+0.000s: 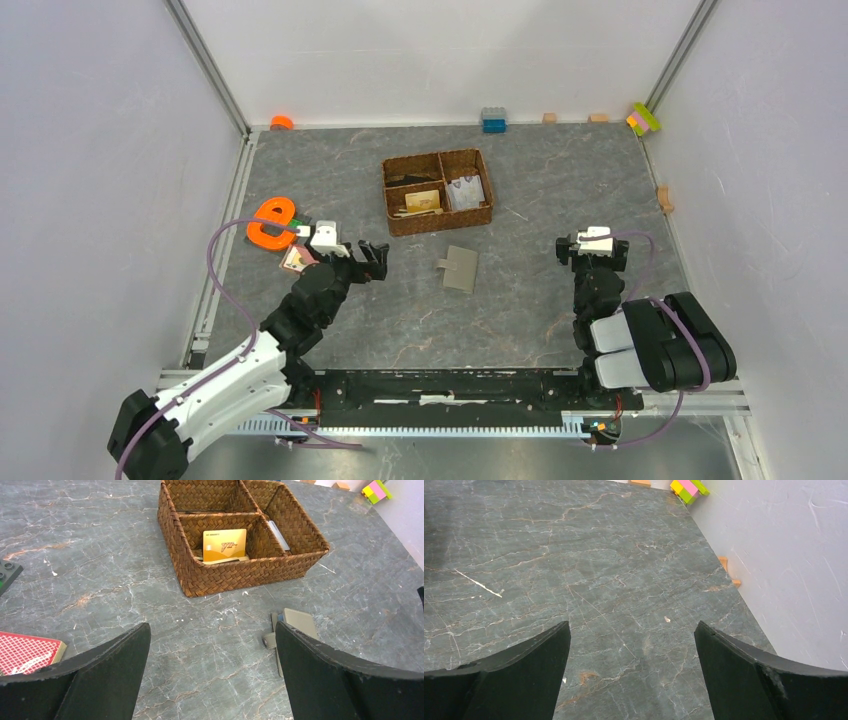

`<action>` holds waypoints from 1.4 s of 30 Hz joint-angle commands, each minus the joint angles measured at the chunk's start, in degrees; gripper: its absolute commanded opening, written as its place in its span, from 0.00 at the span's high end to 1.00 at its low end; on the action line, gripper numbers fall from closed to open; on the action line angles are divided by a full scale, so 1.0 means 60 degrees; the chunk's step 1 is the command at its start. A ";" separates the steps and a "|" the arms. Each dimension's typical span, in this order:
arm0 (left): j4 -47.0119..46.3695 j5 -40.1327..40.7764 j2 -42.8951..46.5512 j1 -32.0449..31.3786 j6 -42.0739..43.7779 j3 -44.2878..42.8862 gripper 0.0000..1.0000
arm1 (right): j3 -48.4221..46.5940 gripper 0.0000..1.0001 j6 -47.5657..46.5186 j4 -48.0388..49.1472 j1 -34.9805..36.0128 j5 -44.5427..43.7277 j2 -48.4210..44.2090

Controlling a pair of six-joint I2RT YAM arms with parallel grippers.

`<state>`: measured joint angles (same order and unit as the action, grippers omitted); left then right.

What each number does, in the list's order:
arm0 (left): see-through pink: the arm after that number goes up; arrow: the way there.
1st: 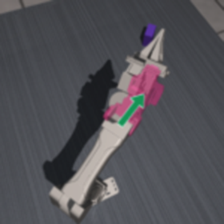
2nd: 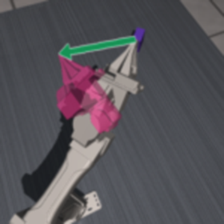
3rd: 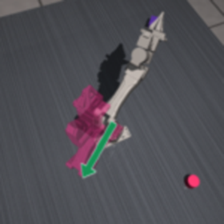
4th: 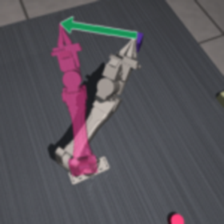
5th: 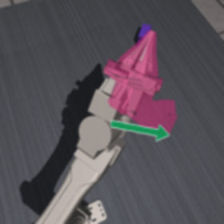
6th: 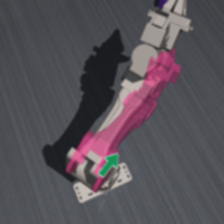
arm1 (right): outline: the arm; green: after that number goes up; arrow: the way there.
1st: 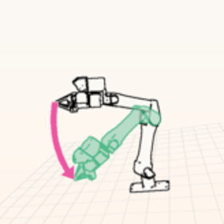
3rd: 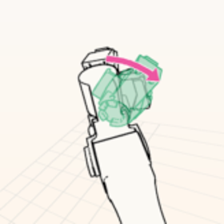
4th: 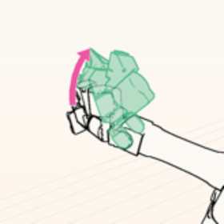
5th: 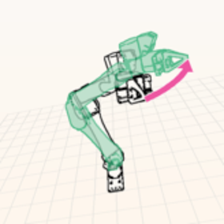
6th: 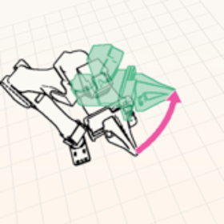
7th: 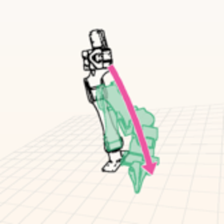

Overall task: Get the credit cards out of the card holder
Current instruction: Reset both arms

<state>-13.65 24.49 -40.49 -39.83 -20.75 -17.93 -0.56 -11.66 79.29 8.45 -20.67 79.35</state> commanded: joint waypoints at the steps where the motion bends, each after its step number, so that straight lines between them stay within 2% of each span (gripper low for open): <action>1: -0.0711 0.0280 -0.0026 0.0003 0.0333 0.0072 0.00 | 0.1000 0.02 0.0054 0.0611 -0.0048 0.0075 -0.0022; 4: -0.1453 0.0604 0.0092 0.0003 0.0359 0.0516 0.00 | 0.0987 0.02 0.0054 0.0600 -0.0048 0.0069 -0.0021; 7: -0.0797 0.1235 0.0502 -0.0023 0.0278 0.0382 0.00 | 0.0997 0.02 0.0054 0.0599 -0.0050 0.0071 -0.0020; 9: -0.0725 0.0959 0.0410 -0.0105 0.1300 0.0117 0.00 | 0.0994 0.02 0.0046 0.0603 -0.0048 0.0065 -0.0014; 12: -0.0397 0.0954 -0.0830 -0.0052 0.2594 -0.0704 0.00 | 0.0991 0.02 0.0054 0.0600 -0.0046 0.0061 -0.0020; 14: 0.0255 0.0480 -0.1892 0.0236 0.3781 -0.1437 0.00 | 0.0987 0.02 0.0054 0.0599 -0.0046 0.0073 -0.0023; 17: 0.0352 0.0074 -0.2815 0.1253 0.4760 -0.1780 0.00 | 0.0996 0.02 0.0054 0.0603 -0.0055 0.0074 -0.0027; 20: -0.0928 -0.0305 -0.3316 0.1928 0.5512 -0.1309 0.00 | 0.0994 0.02 0.0054 0.0599 -0.0046 0.0064 -0.0027; 26: -0.3063 -0.3682 -0.5320 0.4026 0.5448 -0.1140 0.00 | 0.1004 0.02 0.0054 0.0604 -0.0057 0.0068 -0.0025; 28: -0.2795 -0.3666 -0.5640 0.4113 0.5756 -0.1387 0.00 | 0.1001 0.02 0.0054 0.0600 -0.0054 0.0077 -0.0023; 31: -0.4887 -0.3408 -0.6073 0.4514 0.5338 -0.0498 0.00 | 0.0989 0.02 0.0054 0.0598 -0.0049 0.0073 -0.0024; 32: -0.6160 -0.3495 -0.6405 0.4690 0.5215 -0.0007 0.00 | 0.0990 0.02 0.0054 0.0599 -0.0055 0.0076 -0.0026; 34: -0.5793 -0.3644 -0.6087 0.4891 0.5038 0.0104 0.00 | 0.0996 0.02 0.0054 0.0599 -0.0053 0.0069 -0.0019; 38: -0.6724 -0.3900 -0.6401 0.5607 0.4300 0.0390 0.00 | 0.0995 0.02 0.0054 0.0599 -0.0047 0.0070 -0.0015; 41: -1.0127 -0.3140 -0.7665 0.5955 0.3632 0.1343 0.00 | 0.0987 0.02 0.0054 0.0605 -0.0049 0.0070 -0.0027; 42: -0.9652 -0.3243 -0.7305 0.5953 0.3633 0.1406 0.00 | 0.0999 0.02 0.0054 0.0601 -0.0049 0.0067 -0.0016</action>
<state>-54.06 3.18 -81.69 -5.69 6.20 -13.98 -0.56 -11.64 79.29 8.45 -20.58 79.35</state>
